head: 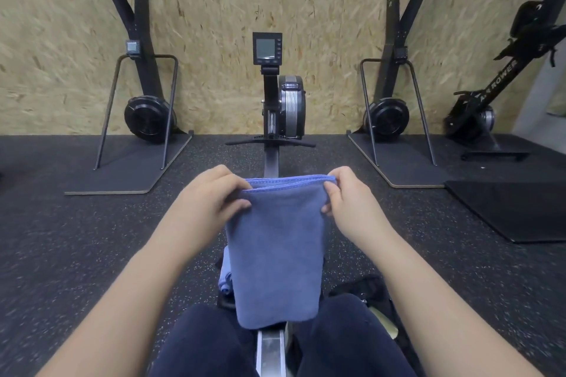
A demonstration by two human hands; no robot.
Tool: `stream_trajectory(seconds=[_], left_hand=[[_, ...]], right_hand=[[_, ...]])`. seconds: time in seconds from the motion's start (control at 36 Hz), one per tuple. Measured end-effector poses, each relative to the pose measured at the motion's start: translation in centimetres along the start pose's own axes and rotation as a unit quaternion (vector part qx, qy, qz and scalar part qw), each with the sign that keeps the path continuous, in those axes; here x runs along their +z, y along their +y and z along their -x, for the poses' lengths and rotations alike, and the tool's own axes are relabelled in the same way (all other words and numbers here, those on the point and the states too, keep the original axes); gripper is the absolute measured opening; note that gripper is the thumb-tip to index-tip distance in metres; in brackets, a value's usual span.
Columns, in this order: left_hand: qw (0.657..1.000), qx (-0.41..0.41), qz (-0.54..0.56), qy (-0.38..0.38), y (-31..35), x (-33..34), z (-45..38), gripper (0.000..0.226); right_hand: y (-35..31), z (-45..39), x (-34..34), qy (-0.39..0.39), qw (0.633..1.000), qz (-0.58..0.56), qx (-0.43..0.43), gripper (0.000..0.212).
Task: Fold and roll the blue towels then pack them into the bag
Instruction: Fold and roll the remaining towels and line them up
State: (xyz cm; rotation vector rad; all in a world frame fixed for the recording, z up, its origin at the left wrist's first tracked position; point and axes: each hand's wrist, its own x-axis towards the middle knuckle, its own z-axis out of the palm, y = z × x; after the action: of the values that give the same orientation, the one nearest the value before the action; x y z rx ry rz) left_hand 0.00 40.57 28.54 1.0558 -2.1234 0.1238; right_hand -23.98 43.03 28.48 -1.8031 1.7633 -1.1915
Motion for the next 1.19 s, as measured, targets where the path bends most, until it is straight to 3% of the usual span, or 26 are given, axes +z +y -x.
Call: stream_trajectory(seconds=[0.11, 0.28, 0.36, 0.47, 0.69, 0.86, 0.94, 1.08, 1.19], left_hand=[[0.998, -0.046, 0.042, -0.008, -0.7, 1.0, 0.2, 0.020], [0.993, -0.094, 0.066, 0.001, -2.0, 2.5, 0.7, 0.031], [0.992, -0.119, 0.043, -0.018, -2.8, 3.0, 0.8, 0.036], [0.986, -0.163, 0.025, -0.017, -3.3, 3.4, 0.8, 0.012], [0.948, -0.256, 0.191, 0.007, -5.0, 6.0, 1.5, 0.029], [0.930, -0.267, 0.251, -0.013, -5.1, 6.9, 1.9, 0.037], [0.927, -0.268, 0.261, -0.020, -5.2, 7.2, 2.0, 0.039], [0.889, -0.297, 0.349, -0.009, -5.7, 7.8, 2.1, 0.039], [0.901, -0.260, 0.348, -0.009, -6.0, 7.8, 2.1, 0.033]], right_hand=[[0.8, -0.6, 1.3, -0.014, 1.000, -0.014, 0.002, 0.018], [1.8, -1.3, 2.8, -0.032, 0.997, -0.058, 0.026, 0.007], [2.2, -1.5, 3.6, -0.050, 0.998, -0.039, 0.019, 0.022], [2.7, -2.2, 4.7, -0.042, 0.999, 0.023, -0.002, 0.008], [4.2, -3.4, 7.0, -0.020, 0.999, 0.049, 0.010, 0.007], [5.1, -3.6, 8.5, -0.027, 0.997, -0.024, 0.073, 0.034], [5.3, -3.8, 8.8, -0.026, 0.996, -0.041, 0.072, 0.029], [5.3, -4.1, 9.2, -0.016, 0.997, -0.051, 0.049, 0.023], [5.4, -4.8, 9.6, -0.008, 0.997, -0.055, 0.045, 0.027]])
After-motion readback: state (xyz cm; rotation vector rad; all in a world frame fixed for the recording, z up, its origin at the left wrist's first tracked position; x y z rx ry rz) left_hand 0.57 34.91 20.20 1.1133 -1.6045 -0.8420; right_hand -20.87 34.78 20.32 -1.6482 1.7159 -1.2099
